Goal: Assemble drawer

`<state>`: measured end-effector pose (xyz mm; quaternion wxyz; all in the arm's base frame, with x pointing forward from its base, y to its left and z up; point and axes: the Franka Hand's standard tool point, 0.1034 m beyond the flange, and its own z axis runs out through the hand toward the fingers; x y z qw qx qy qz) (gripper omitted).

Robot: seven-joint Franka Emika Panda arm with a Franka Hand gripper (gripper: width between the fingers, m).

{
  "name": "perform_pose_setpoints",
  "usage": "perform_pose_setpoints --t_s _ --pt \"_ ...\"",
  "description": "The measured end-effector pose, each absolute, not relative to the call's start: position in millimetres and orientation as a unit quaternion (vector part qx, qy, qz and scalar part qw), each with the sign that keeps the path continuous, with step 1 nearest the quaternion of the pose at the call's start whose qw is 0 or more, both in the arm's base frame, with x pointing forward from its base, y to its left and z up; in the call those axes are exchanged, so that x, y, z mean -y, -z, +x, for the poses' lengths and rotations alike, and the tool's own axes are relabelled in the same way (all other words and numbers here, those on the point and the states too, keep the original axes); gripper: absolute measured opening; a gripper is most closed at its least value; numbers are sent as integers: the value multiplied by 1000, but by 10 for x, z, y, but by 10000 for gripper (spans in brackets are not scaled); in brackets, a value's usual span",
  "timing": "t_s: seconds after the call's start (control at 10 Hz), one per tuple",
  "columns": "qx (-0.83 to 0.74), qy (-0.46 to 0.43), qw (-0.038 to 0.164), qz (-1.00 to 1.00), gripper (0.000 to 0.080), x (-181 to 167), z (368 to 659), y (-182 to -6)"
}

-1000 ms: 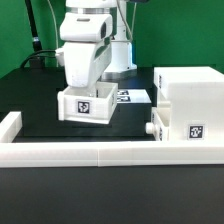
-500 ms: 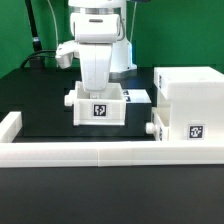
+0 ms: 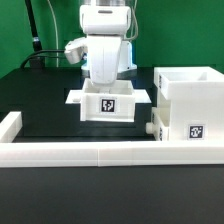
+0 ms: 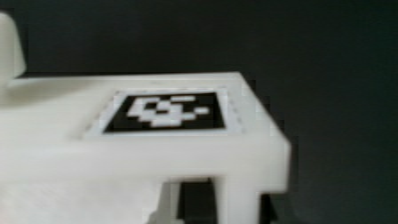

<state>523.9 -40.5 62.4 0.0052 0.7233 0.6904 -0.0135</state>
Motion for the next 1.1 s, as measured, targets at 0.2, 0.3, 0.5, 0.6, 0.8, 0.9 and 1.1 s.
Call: perform_pose_setpoints --t_s 0.2,0.3,0.5,0.6,0.8,0.9,1.1 --pt "-689 5 12 725 41 387 5230 -593" --pt "-687 -5 19 727 41 345 5269 -603" --pt "-680 -2 17 733 41 268 5295 -623" --pt "-679 -2 16 734 41 283 5286 -615" --pt "-676 -2 13 737 41 223 5280 -591" --pt "-672 0 11 741 41 165 5295 -593" --pt "-674 4 5 739 41 51 5359 -602"
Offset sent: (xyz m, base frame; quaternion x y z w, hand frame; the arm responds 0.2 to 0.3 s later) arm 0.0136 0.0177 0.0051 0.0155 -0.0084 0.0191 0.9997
